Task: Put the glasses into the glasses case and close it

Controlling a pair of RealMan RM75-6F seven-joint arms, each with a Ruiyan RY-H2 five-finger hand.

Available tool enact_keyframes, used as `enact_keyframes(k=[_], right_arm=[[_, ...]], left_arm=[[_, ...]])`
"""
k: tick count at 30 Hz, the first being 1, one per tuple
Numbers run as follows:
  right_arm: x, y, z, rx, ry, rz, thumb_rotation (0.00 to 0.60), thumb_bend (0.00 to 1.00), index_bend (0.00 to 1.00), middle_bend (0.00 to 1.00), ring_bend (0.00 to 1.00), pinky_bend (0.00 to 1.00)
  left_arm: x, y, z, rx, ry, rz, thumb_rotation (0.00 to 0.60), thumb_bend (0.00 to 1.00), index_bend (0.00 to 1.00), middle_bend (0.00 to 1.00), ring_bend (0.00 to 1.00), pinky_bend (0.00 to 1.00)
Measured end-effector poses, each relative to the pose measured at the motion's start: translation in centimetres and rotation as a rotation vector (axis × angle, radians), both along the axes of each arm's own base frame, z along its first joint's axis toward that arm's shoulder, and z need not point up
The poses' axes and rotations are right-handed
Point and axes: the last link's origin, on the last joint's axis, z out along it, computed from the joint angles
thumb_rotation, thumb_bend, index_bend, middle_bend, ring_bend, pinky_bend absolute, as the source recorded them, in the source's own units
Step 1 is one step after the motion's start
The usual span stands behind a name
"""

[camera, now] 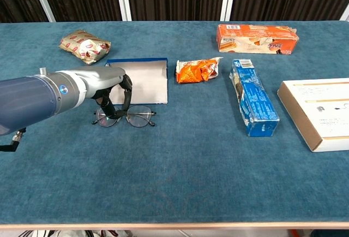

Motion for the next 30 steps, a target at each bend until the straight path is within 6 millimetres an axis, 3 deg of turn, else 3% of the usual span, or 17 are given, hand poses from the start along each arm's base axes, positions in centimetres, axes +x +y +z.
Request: enact_keyframes(k=[30], right_arm=[[0.0,-0.02,-0.06,0.004,-0.002,-0.007,0.6,0.18,0.0,0.0,0.08,0.16]], left_arm=[[0.37,-0.03,0.4,0.03,0.0,0.0,0.6,0.43,0.55,0.12,0.01,0.03]])
